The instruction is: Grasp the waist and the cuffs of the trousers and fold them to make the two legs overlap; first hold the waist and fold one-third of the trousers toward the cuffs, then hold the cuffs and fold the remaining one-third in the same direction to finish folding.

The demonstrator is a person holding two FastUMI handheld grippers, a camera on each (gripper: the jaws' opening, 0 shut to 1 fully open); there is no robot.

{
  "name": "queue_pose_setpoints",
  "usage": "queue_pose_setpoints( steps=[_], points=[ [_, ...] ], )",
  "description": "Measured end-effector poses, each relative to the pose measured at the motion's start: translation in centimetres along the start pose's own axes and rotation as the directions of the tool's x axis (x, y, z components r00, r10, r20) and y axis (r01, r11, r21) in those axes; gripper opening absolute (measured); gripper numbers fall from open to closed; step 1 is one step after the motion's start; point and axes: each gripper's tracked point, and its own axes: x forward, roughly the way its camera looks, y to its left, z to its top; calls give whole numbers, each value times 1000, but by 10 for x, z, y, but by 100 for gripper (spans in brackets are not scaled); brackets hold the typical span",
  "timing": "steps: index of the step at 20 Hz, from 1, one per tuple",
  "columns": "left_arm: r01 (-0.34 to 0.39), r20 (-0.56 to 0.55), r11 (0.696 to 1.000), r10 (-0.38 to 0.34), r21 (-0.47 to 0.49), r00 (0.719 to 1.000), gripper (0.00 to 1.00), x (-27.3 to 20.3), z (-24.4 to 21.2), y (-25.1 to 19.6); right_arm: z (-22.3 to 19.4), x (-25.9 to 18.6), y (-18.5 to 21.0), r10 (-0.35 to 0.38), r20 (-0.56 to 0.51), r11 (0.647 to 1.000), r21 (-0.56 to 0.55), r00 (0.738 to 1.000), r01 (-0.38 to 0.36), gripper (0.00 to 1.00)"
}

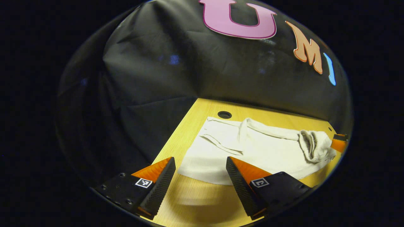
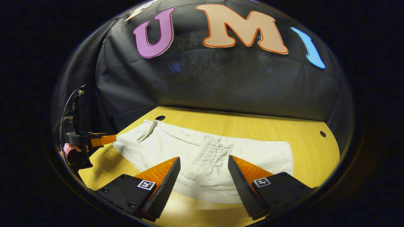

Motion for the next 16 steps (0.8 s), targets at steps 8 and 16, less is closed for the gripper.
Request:
queue_pose_setpoints(
  steps=[8,16],
  points=[
    [14,-104,1000,-12,12,994,96,30,-22,8,-10,-33,-38,-111,-12,994,13,994,111,97],
    [39,-153,996,-27,76,988,94,33,-27,3,-1,-53,-66,-185,13,980,72,983,184,97]
  ],
)
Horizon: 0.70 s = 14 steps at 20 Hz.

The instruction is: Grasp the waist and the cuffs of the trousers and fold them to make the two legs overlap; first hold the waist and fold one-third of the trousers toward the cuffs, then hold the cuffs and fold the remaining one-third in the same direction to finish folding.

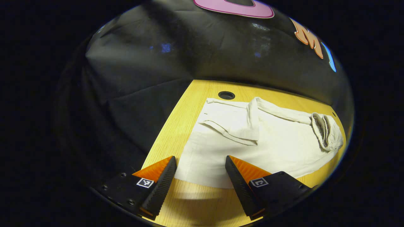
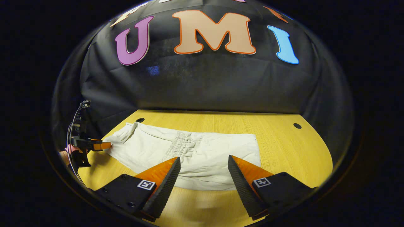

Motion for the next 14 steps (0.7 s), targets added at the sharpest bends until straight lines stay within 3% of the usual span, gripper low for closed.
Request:
queue_pose_setpoints(
  steps=[5,7,8,9,11,14],
  points=[
    [59,3,998,-59,-4,998,71,-11,7,11,0,-11,-9,-19,2,1000,-9,1000,19,92],
    [94,6,996,-94,-6,996,45,-16,13,17,-4,-18,-12,-24,-5,1000,-12,1000,24,92],
    [112,6,994,-112,-11,994,36,-19,15,17,-6,-21,-14,-28,-7,1000,-15,1000,28,97],
    [117,8,993,-117,-21,993,18,-21,17,21,-7,-24,-17,-33,-11,999,-21,999,33,97],
    [107,11,994,-106,-34,994,2,-22,16,21,-8,-30,-23,-45,-12,998,-35,999,44,97],
    [111,33,992,-109,-61,994,0,-26,22,14,-8,-40,-33,-61,-12,997,-38,998,60,97]
  ],
)
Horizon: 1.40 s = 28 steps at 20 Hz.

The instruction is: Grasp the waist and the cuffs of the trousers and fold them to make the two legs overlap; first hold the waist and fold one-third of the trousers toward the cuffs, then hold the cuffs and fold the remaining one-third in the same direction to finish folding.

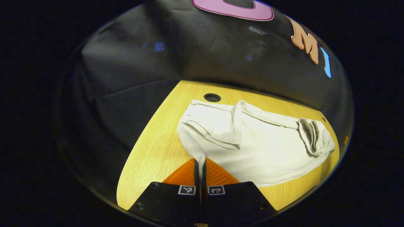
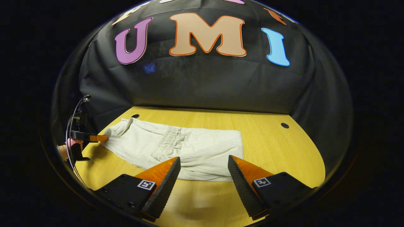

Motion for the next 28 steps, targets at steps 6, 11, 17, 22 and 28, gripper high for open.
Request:
queue_pose_setpoints(
  steps=[6,11,17,22,28],
  points=[
    [97,116,992,-87,-83,989,0,-26,41,-45,2,-14,-23,-18,8,1000,13,1000,18,92],
    [213,212,961,-174,-176,962,0,-51,77,-116,-2,-25,-48,4,1,1000,22,1000,-4,92],
    [305,280,945,-264,-116,923,0,-74,110,-224,-3,-41,-79,73,4,996,53,997,-73,96],
    [362,296,931,-334,-44,895,0,-95,129,-321,-11,-49,-116,106,2,992,69,994,-106,97],
    [441,290,895,-439,62,850,0,-108,132,-433,-19,-59,-167,96,9,994,54,995,-97,92]
  ],
)
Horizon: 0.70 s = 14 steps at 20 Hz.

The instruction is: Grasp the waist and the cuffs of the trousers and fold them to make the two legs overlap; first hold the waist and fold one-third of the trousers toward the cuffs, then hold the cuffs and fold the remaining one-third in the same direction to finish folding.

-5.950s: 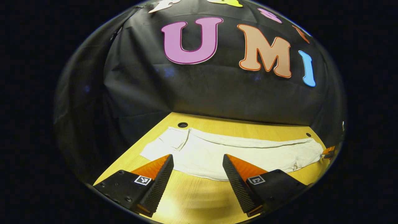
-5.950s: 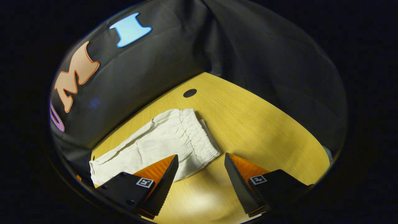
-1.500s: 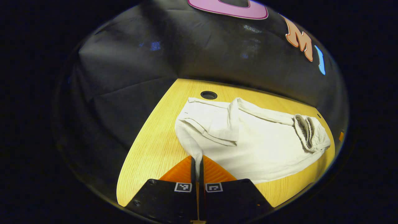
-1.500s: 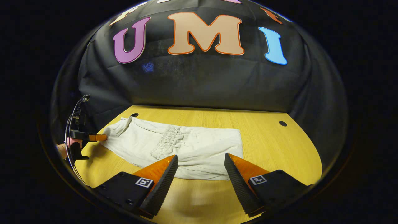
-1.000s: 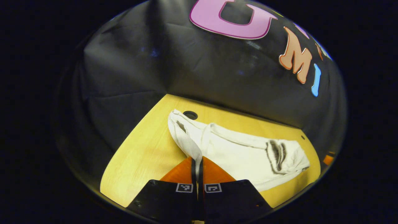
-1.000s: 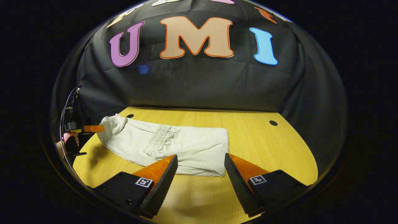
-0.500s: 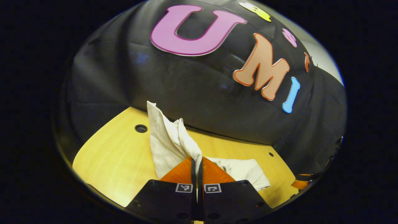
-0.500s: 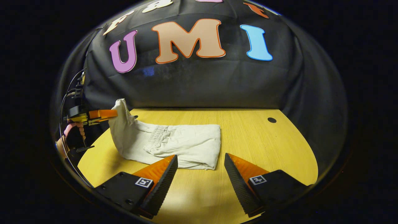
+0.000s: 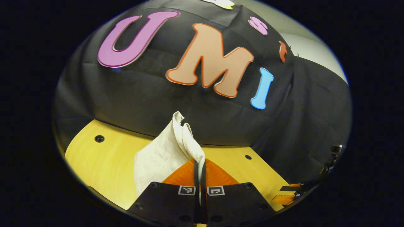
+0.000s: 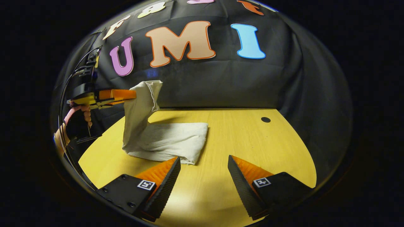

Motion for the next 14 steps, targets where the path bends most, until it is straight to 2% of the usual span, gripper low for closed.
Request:
queue_pose_setpoints(
  steps=[2,3,4,6,9,10,11,12,13,14],
  points=[
    [24,-40,999,-22,39,999,0,13,-17,-27,0,-4,-16,-11,4,1000,10,1000,11,96],
    [32,-57,998,-29,53,998,0,18,-27,-37,-1,-5,-22,-15,4,1000,17,1000,14,92],
    [33,-72,996,-27,81,997,0,23,-37,-45,-2,-6,-27,-19,4,1000,23,1000,19,97],
    [48,-112,986,-30,159,993,0,32,-62,-61,-6,-9,-36,-27,1,999,29,1000,27,97],
    [118,-209,965,-68,235,975,0,41,-120,-81,-8,-14,-45,-36,-1,999,33,999,36,97],
    [135,-252,960,-72,246,965,0,41,-140,-82,-8,-15,-46,-36,-1,999,34,999,36,92],
    [143,-278,958,-71,249,958,0,45,-155,-82,-8,-17,-46,-36,0,999,33,999,36,92],
    [141,-291,961,-68,239,954,1,46,-164,-82,-9,-18,-47,-38,1,999,30,999,38,96],
    [137,-298,966,-68,218,952,2,47,-167,-79,-10,-20,-48,-39,-1,999,26,999,39,92],
    [141,-305,974,-81,179,949,4,53,-172,-81,-11,-22,-47,-39,-2,999,25,999,39,97]
  ],
)
